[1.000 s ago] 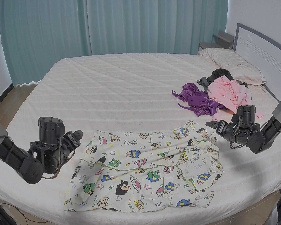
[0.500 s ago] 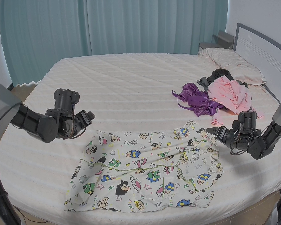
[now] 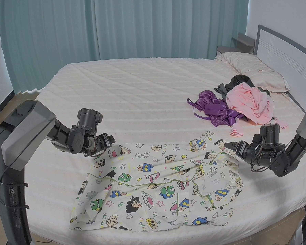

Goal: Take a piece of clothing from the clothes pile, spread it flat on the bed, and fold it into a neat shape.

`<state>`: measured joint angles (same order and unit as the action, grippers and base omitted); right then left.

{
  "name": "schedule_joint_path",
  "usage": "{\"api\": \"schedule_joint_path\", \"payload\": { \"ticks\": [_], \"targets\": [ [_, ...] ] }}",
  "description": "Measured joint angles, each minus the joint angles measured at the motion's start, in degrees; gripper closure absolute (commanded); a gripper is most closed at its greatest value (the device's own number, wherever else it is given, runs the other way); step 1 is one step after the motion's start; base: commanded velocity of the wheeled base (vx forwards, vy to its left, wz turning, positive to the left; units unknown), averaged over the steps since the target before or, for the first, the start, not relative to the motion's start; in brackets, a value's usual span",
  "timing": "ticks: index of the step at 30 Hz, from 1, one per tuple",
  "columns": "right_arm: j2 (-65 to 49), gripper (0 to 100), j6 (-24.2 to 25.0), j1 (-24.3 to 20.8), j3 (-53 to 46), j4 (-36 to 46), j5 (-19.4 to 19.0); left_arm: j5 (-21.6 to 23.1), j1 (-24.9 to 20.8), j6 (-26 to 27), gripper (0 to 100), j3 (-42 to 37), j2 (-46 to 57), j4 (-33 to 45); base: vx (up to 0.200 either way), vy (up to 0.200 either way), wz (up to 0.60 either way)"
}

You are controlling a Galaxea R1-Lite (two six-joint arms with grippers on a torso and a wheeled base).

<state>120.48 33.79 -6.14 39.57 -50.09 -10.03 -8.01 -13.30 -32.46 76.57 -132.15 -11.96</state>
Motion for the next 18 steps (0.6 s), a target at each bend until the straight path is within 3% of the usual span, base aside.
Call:
{"api": "schedule_joint_path", "payload": {
  "ticks": [7,8,18],
  "targets": [
    [-0.05,0,0.01,-0.16,-0.1,-0.11,0.02,-0.15,-0.56,0.09,0,1.99,-2.85,-0.07,0.0,0.0,0.0],
    [-0.05,0,0.01,-0.16,-0.1,-0.13,0.02,-0.26,-0.62,0.09,100,2.51,-3.28,-0.02,0.0,0.0,0.0],
    [0.06,0,-0.02,-0.27,-0.51,-0.16,-0.01,-4.72,-0.5,-0.18,100,6.23,-6.8,0.22,0.0,0.0,0.0]
  ]
}}
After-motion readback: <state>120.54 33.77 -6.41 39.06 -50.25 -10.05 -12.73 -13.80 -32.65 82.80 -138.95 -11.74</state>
